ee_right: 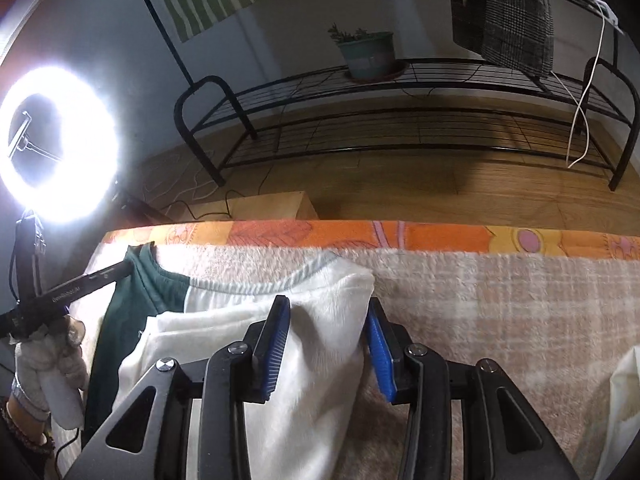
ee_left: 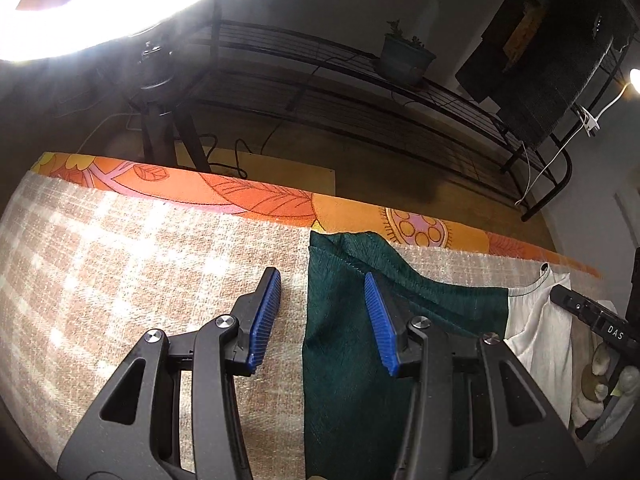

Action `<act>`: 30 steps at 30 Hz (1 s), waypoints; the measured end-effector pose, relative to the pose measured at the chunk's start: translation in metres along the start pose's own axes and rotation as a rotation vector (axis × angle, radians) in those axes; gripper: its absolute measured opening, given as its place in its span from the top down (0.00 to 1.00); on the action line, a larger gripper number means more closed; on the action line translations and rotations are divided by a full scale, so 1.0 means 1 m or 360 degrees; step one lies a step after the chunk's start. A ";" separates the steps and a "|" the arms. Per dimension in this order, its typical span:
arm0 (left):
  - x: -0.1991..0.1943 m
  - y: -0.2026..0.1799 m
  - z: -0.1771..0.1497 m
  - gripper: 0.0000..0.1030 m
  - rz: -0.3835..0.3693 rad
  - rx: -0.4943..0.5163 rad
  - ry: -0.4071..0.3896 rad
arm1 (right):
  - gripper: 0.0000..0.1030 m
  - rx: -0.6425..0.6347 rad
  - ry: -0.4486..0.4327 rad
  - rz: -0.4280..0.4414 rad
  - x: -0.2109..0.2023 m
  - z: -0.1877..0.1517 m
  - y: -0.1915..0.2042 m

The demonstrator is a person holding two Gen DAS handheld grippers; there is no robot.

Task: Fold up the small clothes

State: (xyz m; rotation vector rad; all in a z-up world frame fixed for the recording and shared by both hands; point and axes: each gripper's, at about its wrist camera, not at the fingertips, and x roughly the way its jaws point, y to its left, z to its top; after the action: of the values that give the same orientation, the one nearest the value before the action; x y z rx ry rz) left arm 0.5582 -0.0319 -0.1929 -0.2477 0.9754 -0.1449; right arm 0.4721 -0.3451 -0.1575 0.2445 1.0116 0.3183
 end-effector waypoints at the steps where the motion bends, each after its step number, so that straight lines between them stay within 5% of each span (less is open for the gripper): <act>1: 0.001 -0.002 0.000 0.58 0.0011 0.0009 -0.0015 | 0.68 0.0012 -0.0007 0.0007 0.001 0.000 0.000; 2: 0.003 -0.004 0.000 0.70 0.0030 0.0022 -0.0026 | 0.72 0.0013 -0.0013 0.0009 0.001 -0.001 0.001; 3: 0.003 -0.004 -0.001 0.96 0.0047 0.0045 -0.0027 | 0.81 0.0005 -0.0014 0.0019 0.001 -0.001 0.002; 4: 0.005 -0.008 -0.002 0.98 0.0057 0.0074 -0.0020 | 0.87 -0.0004 -0.0014 0.0023 0.002 -0.001 0.004; 9: -0.002 -0.022 -0.006 1.00 0.0081 0.0159 -0.0084 | 0.99 -0.0072 -0.0059 -0.0016 -0.003 -0.003 0.016; 21: -0.089 -0.025 -0.025 1.00 -0.0003 0.0192 -0.0244 | 1.00 -0.0127 -0.0204 0.0032 -0.065 -0.009 0.045; 30: -0.170 -0.031 -0.075 1.00 -0.0064 0.0238 -0.0302 | 1.00 -0.0201 -0.0262 0.0052 -0.136 -0.039 0.076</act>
State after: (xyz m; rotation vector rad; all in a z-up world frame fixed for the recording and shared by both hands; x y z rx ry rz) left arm 0.4016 -0.0333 -0.0887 -0.1409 0.7675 -0.2262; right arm 0.3609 -0.3224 -0.0441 0.1698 0.8225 0.3840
